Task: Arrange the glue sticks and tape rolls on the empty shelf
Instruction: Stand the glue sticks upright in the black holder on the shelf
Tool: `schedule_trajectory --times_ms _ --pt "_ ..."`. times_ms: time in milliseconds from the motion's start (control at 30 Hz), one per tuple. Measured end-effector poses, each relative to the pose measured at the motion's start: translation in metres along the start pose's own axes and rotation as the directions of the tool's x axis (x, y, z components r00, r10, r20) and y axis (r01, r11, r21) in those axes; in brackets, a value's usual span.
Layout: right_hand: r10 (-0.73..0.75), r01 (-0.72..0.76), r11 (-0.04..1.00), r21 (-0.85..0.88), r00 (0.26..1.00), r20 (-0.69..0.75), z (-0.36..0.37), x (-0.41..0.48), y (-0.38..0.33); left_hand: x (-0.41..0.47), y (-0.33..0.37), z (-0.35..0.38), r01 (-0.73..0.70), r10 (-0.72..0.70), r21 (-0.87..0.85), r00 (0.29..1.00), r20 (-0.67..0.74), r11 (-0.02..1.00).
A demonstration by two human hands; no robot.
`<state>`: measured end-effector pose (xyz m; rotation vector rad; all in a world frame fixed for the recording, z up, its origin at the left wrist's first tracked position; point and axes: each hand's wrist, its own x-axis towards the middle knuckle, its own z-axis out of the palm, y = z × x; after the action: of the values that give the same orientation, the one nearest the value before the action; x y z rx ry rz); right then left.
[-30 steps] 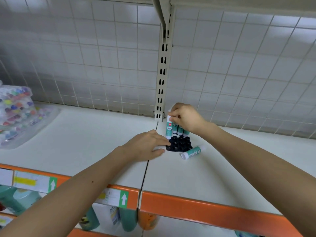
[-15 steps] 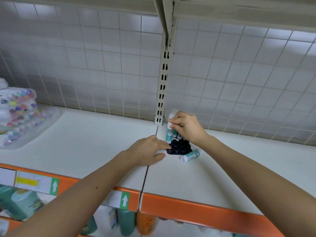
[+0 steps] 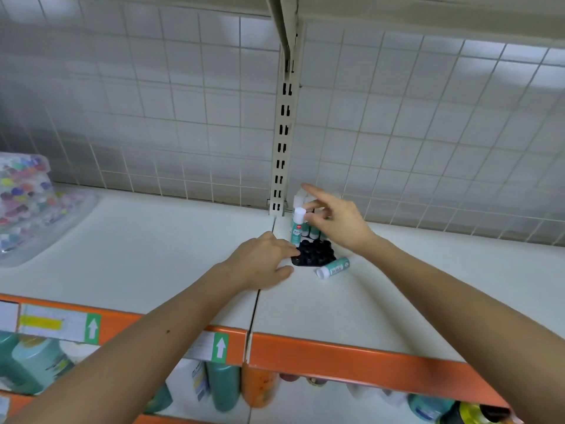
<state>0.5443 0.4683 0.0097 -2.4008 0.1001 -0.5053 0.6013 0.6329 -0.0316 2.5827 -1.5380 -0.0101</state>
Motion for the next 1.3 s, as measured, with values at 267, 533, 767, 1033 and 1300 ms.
schedule_trajectory --times_ms 267,533,767,1033,1300 --pt "0.248 -0.082 0.914 -0.397 0.888 0.387 -0.058 -0.035 0.032 0.007 0.023 0.004 0.006 -0.034 -0.245 0.993 -0.112 0.970" --pt "0.014 0.121 0.918 -0.377 0.942 0.334 -0.043 -0.052 0.057 0.012 0.039 0.004 -0.036 -0.010 -0.369 0.992 -0.123 0.929" --pt "-0.343 0.358 0.840 -0.408 0.933 0.113 -0.054 -0.048 0.048 0.016 0.059 -0.010 0.163 -0.102 -0.752 0.987 0.127 0.639" --pt "0.040 -0.035 0.997 0.065 0.996 -0.084 -0.048 -0.044 0.027 0.017 0.058 -0.006 0.204 -0.303 -0.942 0.946 0.119 0.265" --pt "0.268 -0.226 0.910 0.348 0.961 -0.076 -0.034 -0.029 0.010 0.012 0.051 0.003 0.109 -0.412 -0.930 0.910 -0.050 0.352"
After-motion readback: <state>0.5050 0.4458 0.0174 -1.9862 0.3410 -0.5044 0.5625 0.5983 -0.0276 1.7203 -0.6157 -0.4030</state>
